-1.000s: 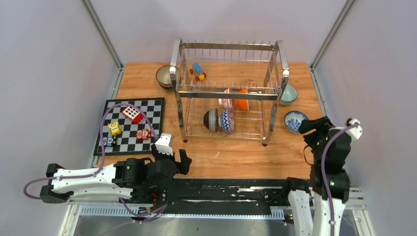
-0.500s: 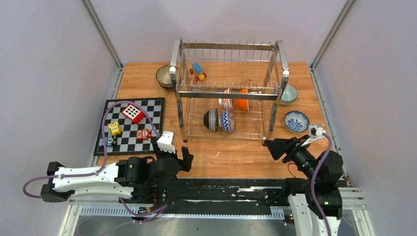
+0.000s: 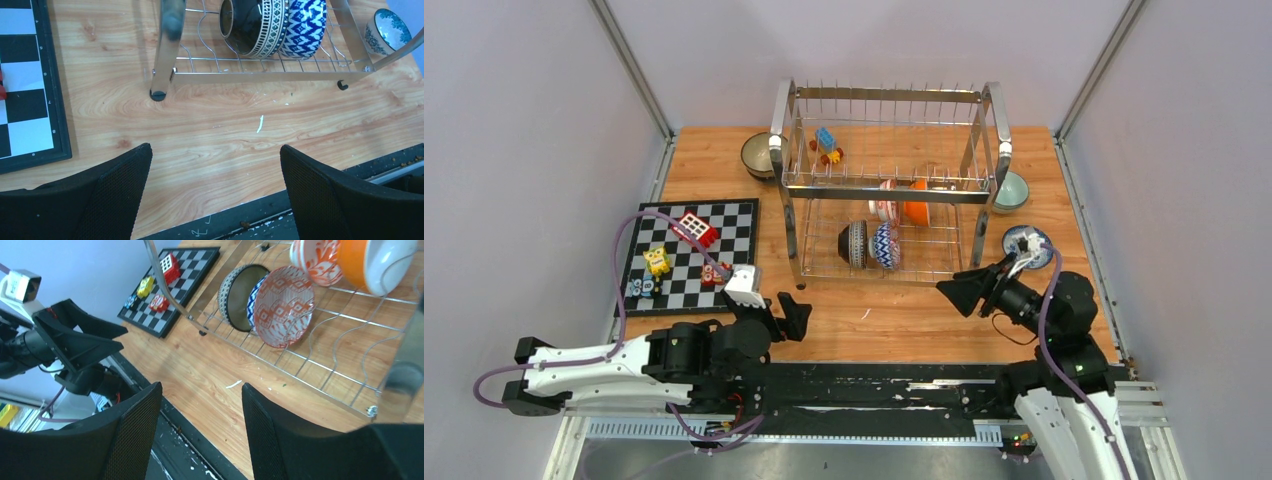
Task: Unload the bowls from the dish rack
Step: Pick up the bowl from the dish rack.
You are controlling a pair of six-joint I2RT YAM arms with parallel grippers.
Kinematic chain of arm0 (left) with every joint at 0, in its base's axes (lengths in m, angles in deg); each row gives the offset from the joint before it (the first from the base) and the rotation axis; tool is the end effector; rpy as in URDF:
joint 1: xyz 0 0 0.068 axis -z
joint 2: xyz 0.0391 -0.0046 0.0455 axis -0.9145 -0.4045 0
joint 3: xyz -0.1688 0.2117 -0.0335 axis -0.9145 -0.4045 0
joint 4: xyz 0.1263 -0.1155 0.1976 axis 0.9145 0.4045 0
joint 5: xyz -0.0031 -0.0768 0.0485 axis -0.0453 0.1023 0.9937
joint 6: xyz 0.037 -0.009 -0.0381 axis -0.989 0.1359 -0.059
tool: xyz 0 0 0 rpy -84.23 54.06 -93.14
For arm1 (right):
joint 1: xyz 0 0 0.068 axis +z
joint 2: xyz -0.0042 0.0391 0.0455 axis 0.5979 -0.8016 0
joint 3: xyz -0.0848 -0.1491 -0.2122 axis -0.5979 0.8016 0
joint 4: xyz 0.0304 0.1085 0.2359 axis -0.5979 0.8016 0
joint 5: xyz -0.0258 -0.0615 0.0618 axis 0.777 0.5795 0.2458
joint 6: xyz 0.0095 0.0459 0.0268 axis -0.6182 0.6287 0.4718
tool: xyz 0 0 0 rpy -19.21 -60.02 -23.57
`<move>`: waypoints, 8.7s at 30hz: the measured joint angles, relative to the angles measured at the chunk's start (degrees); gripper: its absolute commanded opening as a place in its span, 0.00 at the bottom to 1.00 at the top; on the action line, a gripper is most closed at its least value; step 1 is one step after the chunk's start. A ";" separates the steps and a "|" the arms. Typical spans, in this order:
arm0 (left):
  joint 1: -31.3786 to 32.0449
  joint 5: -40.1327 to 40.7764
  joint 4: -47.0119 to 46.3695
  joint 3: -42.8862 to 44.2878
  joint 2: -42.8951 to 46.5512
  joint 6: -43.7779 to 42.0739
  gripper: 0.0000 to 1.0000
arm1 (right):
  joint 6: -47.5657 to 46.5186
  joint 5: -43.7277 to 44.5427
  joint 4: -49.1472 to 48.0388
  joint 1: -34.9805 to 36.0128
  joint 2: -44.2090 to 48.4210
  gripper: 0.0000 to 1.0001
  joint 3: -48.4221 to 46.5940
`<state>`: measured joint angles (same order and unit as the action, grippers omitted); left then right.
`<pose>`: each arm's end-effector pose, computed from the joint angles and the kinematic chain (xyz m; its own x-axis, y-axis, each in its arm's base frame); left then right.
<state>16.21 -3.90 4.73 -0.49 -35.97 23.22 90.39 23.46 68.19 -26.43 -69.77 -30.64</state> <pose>0.0432 -0.1049 0.2520 -0.4394 -0.2585 -0.8603 0.2300 0.8934 -0.3859 0.0816 0.0368 0.3086 -0.3863 0.3004 -0.8721 -0.6320 0.6025 0.4875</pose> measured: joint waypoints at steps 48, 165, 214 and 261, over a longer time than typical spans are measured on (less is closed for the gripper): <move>0.00 -4.74 -3.76 -3.10 -4.98 1.16 1.00 | -4.26 40.22 -51.32 31.65 -42.14 0.39 12.94; 0.00 0.98 2.23 2.25 -1.64 1.92 1.00 | -10.25 19.21 -25.55 38.62 -18.36 0.02 4.24; -0.02 -30.34 7.02 26.67 -26.73 -24.70 0.93 | -45.13 63.30 20.24 101.00 -45.97 0.02 -21.62; -0.35 -38.05 8.11 29.38 -39.74 -26.25 0.00 | -41.57 67.43 21.27 103.71 -49.13 0.93 -25.55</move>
<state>15.86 -41.95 12.84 28.88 -75.70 -3.03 48.82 90.89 89.46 77.28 -118.91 -56.19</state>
